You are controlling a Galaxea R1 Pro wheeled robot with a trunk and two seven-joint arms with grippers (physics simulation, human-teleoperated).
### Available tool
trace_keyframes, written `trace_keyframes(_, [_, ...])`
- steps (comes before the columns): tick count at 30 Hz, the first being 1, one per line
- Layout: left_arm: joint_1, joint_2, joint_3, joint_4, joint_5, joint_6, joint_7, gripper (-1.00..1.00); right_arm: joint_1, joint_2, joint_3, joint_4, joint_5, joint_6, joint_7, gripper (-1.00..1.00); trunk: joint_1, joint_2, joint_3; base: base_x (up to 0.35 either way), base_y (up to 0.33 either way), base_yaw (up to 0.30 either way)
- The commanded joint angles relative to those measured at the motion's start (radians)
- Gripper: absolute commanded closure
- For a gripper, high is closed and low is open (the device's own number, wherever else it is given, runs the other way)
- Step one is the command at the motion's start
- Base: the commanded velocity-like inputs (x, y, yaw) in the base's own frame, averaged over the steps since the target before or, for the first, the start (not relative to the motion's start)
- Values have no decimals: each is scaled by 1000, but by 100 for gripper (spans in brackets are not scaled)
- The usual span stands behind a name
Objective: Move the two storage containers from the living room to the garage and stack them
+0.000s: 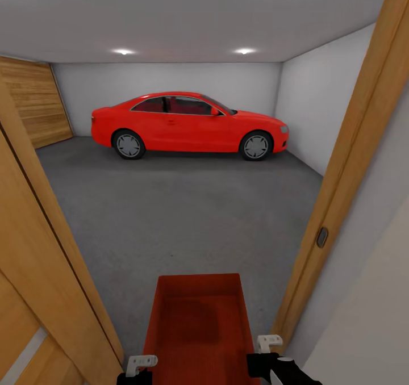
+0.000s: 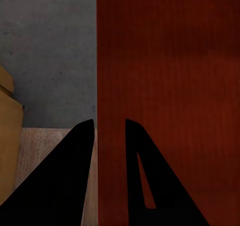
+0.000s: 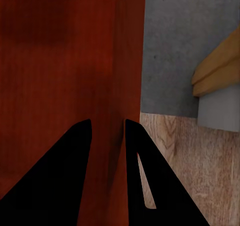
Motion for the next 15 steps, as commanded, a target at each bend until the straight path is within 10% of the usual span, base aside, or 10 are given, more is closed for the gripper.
trace_keyframes(1, [-1,16,-6,-1,9,-57,3,100,0,-1,12,2,3,5,0,100,0,-1,-1,3,0,0])
trace_keyframes(15, [-6,8,-6,-1,8,5,-3,100,0,-3,-15,-7,8,5,2,100,0,-1,-1,0,0,0])
